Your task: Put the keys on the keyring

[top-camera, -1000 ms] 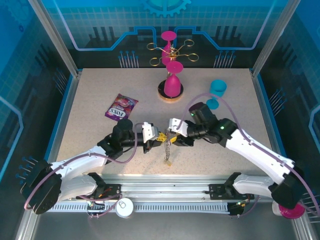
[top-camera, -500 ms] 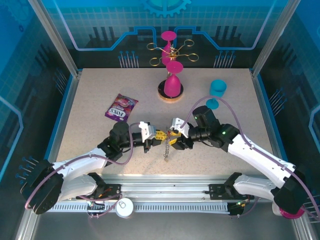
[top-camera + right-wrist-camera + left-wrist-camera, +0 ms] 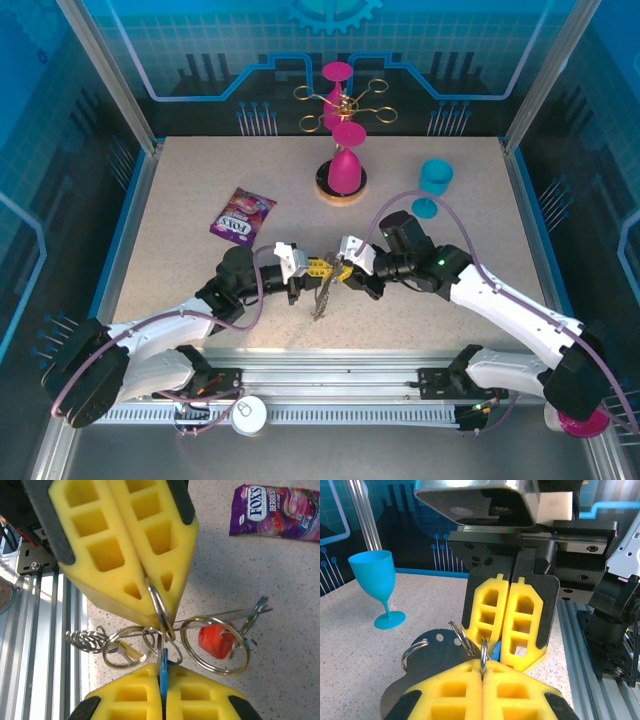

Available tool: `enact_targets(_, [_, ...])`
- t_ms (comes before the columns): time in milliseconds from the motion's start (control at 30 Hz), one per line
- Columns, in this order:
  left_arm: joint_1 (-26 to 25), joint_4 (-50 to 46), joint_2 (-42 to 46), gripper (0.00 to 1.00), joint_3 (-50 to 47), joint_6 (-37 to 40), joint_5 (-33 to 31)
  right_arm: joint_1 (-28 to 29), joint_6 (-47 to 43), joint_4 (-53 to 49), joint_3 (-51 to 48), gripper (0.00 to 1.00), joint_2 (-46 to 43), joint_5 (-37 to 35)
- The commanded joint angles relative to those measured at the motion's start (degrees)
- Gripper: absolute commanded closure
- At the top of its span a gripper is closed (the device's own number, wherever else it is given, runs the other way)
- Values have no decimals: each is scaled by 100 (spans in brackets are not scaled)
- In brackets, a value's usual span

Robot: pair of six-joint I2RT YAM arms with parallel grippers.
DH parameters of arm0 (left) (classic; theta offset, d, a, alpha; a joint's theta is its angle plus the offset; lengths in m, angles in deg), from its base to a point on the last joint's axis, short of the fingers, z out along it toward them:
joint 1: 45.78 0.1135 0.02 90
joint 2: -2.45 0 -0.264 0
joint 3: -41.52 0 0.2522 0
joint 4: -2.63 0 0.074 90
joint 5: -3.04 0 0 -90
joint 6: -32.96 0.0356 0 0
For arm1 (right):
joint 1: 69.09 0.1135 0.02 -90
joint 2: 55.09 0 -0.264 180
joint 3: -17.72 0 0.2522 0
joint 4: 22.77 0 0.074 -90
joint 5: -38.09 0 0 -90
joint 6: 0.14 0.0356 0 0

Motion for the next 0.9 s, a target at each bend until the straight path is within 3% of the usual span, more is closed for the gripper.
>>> enact_targets(0, [-26,593,-48,100,-10,-157,132,273,-241,-226,250,100,163,-159])
enact_targets(267, [-15,682,-137,100,49,-78,327,447,-412,-423,394,100,245,-236])
enact_targets(367, [-12,691,-179,100,11,-28,331,238,-248,-187,184,75,-80,-164])
enact_targets(467, [-19,733,-248,100,-26,34,378,-134,-99,-28,-17,68,-424,231])
enact_targets(633, [-23,862,-395,100,-37,130,506,-493,-87,105,-142,71,-686,695])
enact_targets(867, [-17,1133,-580,100,-16,98,631,-498,-38,411,-143,78,-531,975])
